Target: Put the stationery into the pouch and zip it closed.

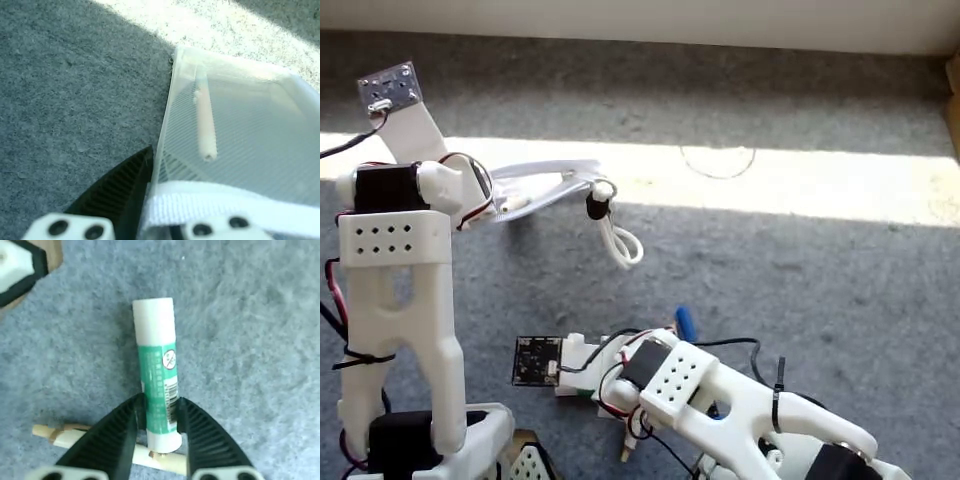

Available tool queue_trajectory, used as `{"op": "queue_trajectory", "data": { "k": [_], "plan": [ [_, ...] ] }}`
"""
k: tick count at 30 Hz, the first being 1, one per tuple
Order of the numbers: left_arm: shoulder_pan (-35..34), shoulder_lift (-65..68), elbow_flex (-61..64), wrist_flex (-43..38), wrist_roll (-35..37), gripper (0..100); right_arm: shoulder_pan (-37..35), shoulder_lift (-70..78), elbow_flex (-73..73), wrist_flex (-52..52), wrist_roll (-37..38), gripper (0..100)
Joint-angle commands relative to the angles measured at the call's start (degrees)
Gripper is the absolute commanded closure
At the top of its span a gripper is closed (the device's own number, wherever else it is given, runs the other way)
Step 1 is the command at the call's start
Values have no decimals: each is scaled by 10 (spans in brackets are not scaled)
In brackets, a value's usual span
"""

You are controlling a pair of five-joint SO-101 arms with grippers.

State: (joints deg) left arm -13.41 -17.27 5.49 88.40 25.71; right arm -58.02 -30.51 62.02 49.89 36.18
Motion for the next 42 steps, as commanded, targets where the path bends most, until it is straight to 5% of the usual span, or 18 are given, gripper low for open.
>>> {"op": "queue_trajectory", "data": {
  "k": [1, 9, 23, 30, 42],
  "plan": [
    [-10, 10, 1, -6, -4, 965, 13, -2, -2, -2, 12, 936],
    [-10, 10, 0, -6, -4, 965, 109, -8, -7, 66, 76, 936],
    [-9, 10, -1, -6, -4, 965, 232, -100, -33, 72, 76, 928],
    [-9, 10, -1, -6, -4, 965, 218, -157, -33, 72, 10, 766],
    [-9, 10, -2, -6, -4, 965, 102, -62, -47, 50, 8, 766]
  ]
}}
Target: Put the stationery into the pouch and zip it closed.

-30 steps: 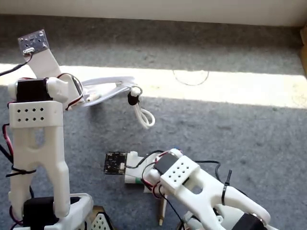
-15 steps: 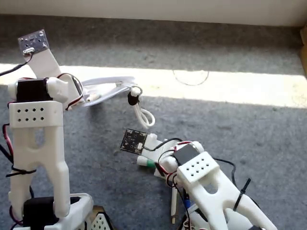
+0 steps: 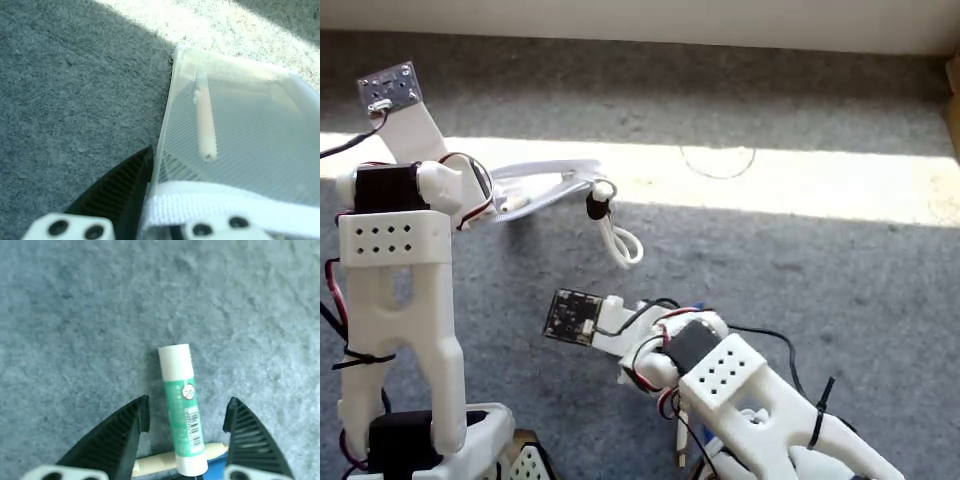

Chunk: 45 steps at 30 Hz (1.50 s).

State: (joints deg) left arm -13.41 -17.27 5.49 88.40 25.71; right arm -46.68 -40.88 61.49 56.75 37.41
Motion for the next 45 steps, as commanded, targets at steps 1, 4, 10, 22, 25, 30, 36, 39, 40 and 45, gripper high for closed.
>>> {"op": "queue_trajectory", "data": {
  "k": [1, 4, 10, 22, 25, 30, 36, 39, 40, 45],
  "plan": [
    [-9, 10, -2, -6, -4, 965, -12, 63, -54, -27, -4, 766],
    [-9, 10, -2, -6, -4, 965, -12, 116, -92, -30, -4, 766],
    [-9, 10, -2, -6, -4, 965, -12, 197, -155, -32, -3, 767],
    [-9, 10, -2, -6, -4, 965, -35, 301, -164, -34, 19, 868],
    [-9, 10, -1, -6, -4, 965, -35, 305, -164, -34, 38, 893],
    [-9, 10, 0, -6, -4, 965, -34, 303, -160, -34, 38, 897],
    [-9, 10, 0, -6, -4, 965, -31, 302, -160, -34, 37, 995],
    [-9, 10, 0, -6, -4, 965, -31, 302, -160, -34, 37, 993],
    [-9, 10, 0, -6, -4, 965, -31, 302, -160, -34, 37, 993],
    [-9, 10, 0, -6, -4, 965, -31, 289, -160, -30, 18, 993]
  ]
}}
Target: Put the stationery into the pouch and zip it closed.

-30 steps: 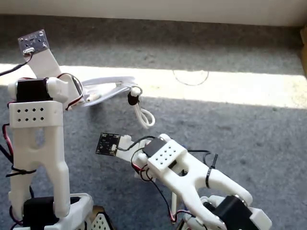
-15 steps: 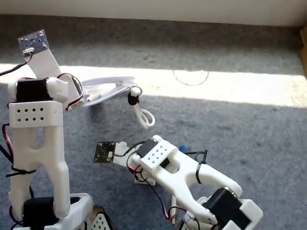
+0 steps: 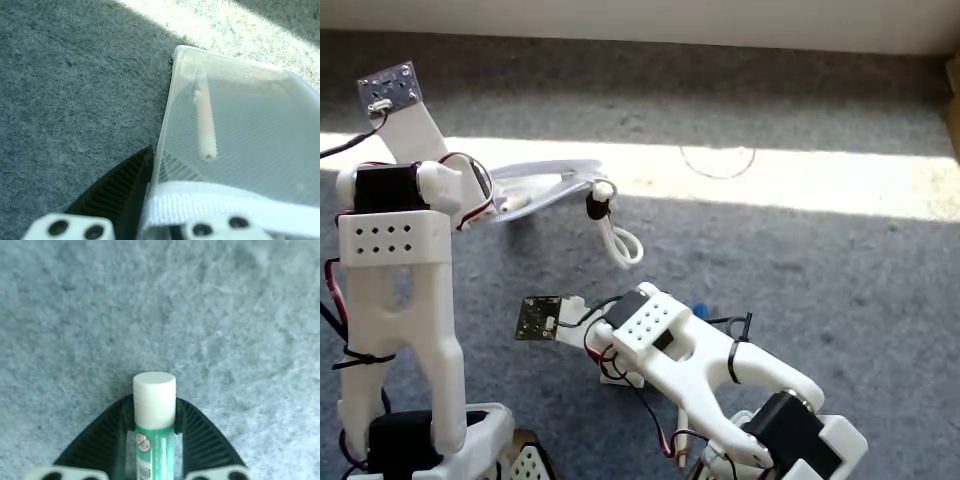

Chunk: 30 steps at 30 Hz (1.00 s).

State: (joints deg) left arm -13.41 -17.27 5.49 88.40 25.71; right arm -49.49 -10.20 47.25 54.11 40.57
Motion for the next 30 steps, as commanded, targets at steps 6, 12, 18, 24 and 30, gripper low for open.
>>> {"op": "queue_trajectory", "data": {
  "k": [6, 12, 18, 24, 30],
  "plan": [
    [-9, 10, 0, -6, -4, 965, 1, -123, 7, -2, -58, 993],
    [-9, 10, 0, -6, -4, 965, 7, -225, 61, -4, -63, 993],
    [-9, 10, 0, -6, -4, 965, 10, -303, 87, -4, -69, 993],
    [-9, 10, 0, -6, -4, 965, 28, -343, 88, -29, -175, 993],
    [-9, 10, 1, -6, -4, 965, 36, -345, 88, -62, -246, 993]
  ]
}}
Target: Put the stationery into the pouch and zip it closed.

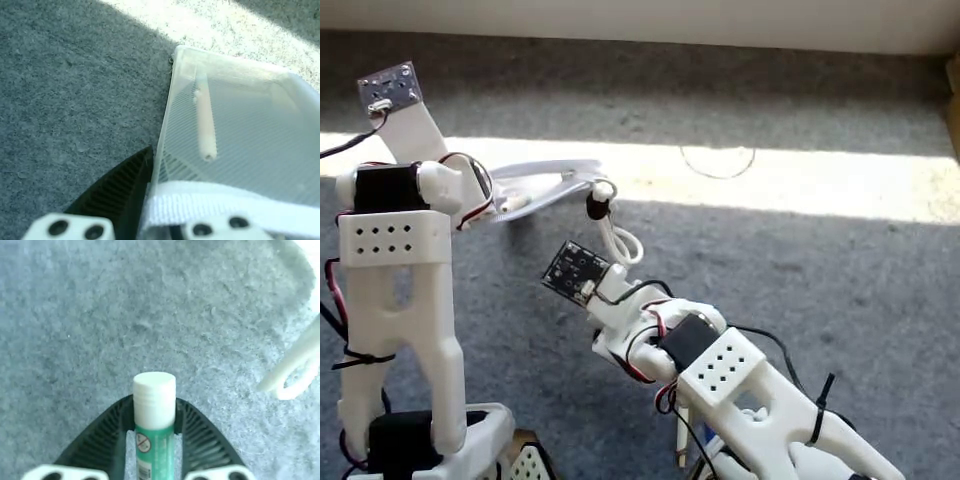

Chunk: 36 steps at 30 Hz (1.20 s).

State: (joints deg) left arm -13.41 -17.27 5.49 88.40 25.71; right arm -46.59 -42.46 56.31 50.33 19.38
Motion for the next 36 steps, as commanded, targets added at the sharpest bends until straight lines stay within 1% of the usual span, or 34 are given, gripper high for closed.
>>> {"op": "queue_trajectory", "data": {
  "k": [1, 6, 12, 16, 20, 27, 32, 36],
  "plan": [
    [-9, 10, 1, -6, -4, 965, 11, -22, -2, -30, -46, 993],
    [-9, 10, 1, -6, -4, 965, 57, -26, -7, -51, -95, 993],
    [-9, 10, 1, -6, -4, 965, 71, -27, -8, -51, -140, 993],
    [-9, 10, 0, -6, -4, 965, 89, -27, -10, -50, -141, 993],
    [-11, 10, 1, -6, -4, 965, 103, -48, -53, -49, -140, 993],
    [-9, 10, 2, -6, -3, 965, 99, -175, -75, -51, -137, 993],
    [-9, 10, 2, -6, -3, 965, 43, -248, -71, -95, -137, 993],
    [-9, 10, 2, -6, -3, 965, 11, -260, -71, -129, -137, 993]
  ]
}}
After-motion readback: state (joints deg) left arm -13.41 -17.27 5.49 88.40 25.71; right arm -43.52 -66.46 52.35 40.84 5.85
